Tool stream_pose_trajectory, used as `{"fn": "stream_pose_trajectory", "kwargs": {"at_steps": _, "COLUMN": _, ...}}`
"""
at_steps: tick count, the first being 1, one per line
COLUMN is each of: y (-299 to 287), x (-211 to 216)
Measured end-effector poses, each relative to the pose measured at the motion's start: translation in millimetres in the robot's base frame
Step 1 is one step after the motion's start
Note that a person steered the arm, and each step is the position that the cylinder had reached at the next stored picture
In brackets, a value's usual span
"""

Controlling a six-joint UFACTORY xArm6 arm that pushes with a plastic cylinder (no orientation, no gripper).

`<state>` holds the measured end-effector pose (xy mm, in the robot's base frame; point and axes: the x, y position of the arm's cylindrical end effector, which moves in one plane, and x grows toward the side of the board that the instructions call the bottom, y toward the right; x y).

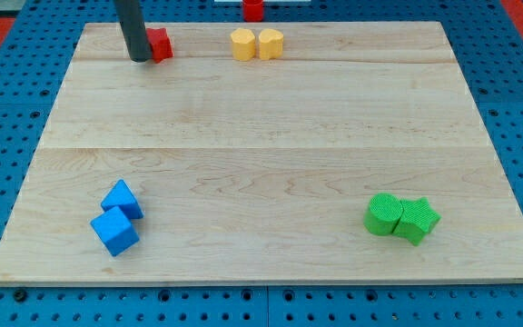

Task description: Move red star slightly left

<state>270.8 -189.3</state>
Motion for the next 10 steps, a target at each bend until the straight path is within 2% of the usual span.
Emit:
{"fn": "stream_pose_trajectory", "kwargs": {"at_steps": 1, "y": -15.1, "x": 50.0}}
{"fn": "stream_pose_trajectory", "kwargs": {"at_steps": 2, "y": -15.3, "x": 66.3}}
{"fn": "stream_pose_trajectory", "kwargs": {"at_steps": 3, "y": -7.4, "x": 60.5}}
{"fn": "stream_pose_trajectory", "kwargs": {"at_steps": 4, "y": 34.7, "x": 41.0}}
{"fn": "stream_pose_trajectory", "kwargs": {"at_steps": 6, "y": -0.6, "x": -10.5}}
{"fn": "stream_pose_trajectory", "kwargs": {"at_steps": 9, "y": -20.0, "x": -20.0}}
{"fn": "stream_pose_trajectory", "kwargs": {"at_steps": 10, "y": -4.8, "x": 10.7}}
